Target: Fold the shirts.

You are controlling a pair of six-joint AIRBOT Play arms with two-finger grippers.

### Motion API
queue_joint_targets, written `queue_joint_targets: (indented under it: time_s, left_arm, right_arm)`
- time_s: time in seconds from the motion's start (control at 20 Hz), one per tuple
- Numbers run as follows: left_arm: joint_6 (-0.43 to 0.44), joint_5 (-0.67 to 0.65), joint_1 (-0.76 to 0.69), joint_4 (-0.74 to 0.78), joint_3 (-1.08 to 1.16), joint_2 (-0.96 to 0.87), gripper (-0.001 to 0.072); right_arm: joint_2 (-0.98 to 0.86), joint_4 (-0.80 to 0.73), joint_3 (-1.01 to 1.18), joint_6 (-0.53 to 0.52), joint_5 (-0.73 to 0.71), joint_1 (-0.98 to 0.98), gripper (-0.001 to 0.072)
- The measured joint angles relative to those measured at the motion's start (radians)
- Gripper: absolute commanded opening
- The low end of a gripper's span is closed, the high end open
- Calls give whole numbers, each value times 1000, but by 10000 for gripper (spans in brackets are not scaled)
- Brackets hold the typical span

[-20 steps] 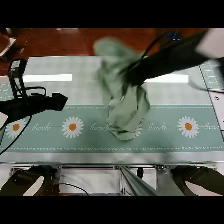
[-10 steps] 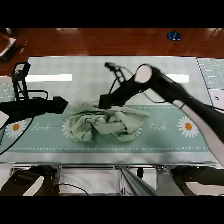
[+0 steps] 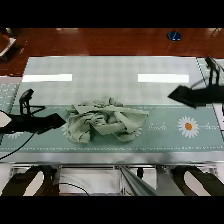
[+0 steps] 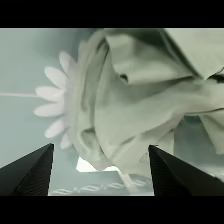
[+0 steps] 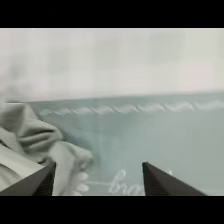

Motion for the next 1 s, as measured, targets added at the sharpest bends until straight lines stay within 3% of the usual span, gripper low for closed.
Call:
queue_joint_targets:
  time_s: [0.2,0.45,0.5,0.55,0.6,0.85,1.0]
  left_arm:
    - [155,0,16,-190,-59,-148,701]
    - [262,102,-49,-312,-67,-318,691]
    - [285,114,-61,-338,-61,-341,470]
    - [310,138,-75,-353,-53,-360,121]
    - [332,159,-87,-356,-44,-375,17]
    - [389,168,-125,-410,14,-402,17]
    - [399,159,-131,-419,30,-407,17]
  right_arm:
    - [136,105,-291,-32,-54,-65,617]
    - [176,155,-417,-43,-81,-13,617]
    - [180,158,-425,-40,-87,5,617]
    - [182,162,-431,-33,-94,25,617]
    - [182,164,-436,-22,-104,47,617]
    - [117,219,-446,10,-181,182,617]
    - [23,358,-445,-46,-281,275,617]
